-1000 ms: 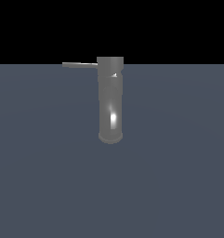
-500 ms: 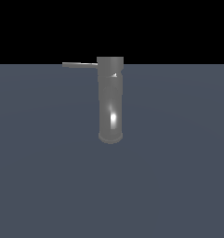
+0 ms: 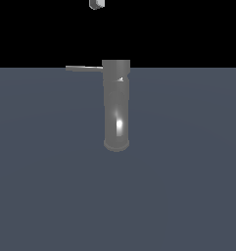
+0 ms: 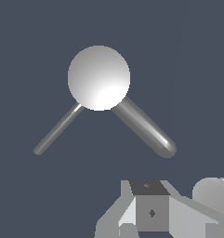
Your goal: Turn on the faucet by rotating a designated handle.
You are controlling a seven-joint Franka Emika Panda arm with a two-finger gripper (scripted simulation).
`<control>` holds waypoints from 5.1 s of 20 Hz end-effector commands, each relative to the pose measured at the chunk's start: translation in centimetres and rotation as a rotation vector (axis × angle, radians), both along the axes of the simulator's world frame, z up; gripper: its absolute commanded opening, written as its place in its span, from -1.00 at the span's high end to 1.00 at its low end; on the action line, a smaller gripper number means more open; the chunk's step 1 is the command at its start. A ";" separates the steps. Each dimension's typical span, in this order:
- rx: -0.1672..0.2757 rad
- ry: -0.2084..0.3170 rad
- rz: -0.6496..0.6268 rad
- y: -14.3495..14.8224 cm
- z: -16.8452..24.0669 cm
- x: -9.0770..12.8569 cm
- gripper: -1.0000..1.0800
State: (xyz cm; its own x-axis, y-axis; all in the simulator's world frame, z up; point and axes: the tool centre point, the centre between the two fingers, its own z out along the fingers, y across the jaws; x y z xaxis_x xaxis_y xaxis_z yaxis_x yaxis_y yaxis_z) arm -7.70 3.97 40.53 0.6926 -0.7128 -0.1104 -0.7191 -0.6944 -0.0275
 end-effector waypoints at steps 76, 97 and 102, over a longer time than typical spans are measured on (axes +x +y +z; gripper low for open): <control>-0.115 -0.017 -0.759 8.5 -12.1 4.8 1.00; -0.115 -0.019 -0.761 4.8 -12.1 0.2 1.00; -0.115 -0.018 -0.760 3.4 -12.1 -1.0 1.00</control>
